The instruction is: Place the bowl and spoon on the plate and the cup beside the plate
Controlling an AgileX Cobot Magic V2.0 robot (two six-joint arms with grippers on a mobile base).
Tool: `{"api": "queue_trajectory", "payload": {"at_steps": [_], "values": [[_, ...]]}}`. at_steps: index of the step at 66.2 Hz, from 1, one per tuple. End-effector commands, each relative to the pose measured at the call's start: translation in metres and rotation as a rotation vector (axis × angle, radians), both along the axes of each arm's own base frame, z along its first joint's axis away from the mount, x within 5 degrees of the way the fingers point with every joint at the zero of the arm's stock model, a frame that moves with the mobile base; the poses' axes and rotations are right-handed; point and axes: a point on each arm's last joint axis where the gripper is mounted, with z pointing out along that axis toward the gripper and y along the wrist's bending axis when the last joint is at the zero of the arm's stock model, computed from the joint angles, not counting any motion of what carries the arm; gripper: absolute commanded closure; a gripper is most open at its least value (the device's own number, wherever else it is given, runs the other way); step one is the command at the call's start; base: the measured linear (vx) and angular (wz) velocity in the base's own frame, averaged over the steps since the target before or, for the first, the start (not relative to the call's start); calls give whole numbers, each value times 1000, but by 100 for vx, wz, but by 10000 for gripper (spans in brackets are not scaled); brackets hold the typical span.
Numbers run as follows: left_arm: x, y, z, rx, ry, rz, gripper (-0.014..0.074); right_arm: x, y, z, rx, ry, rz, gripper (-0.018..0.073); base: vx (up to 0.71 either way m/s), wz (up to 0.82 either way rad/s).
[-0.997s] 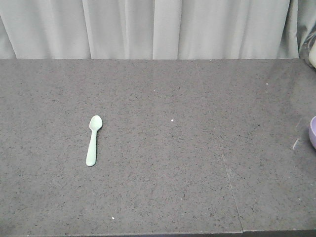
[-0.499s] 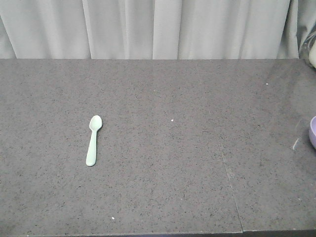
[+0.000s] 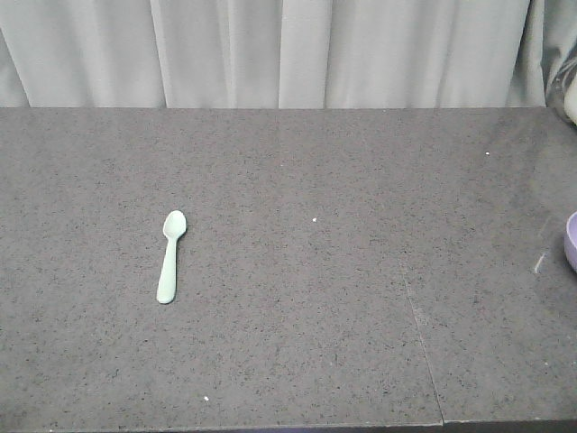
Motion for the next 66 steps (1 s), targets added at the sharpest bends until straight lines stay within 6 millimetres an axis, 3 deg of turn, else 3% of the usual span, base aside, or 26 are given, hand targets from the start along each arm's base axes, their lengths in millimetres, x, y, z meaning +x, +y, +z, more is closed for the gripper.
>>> {"api": "queue_trajectory", "payload": {"at_steps": [1, 66], "values": [[1, 0, -4, -7, -33, 2, 602, 1, 0, 1, -20, -53, 1, 564, 0, 0], [1, 0, -4, -7, -33, 2, 602, 1, 0, 1, -20, -53, 1, 564, 0, 0]]}}
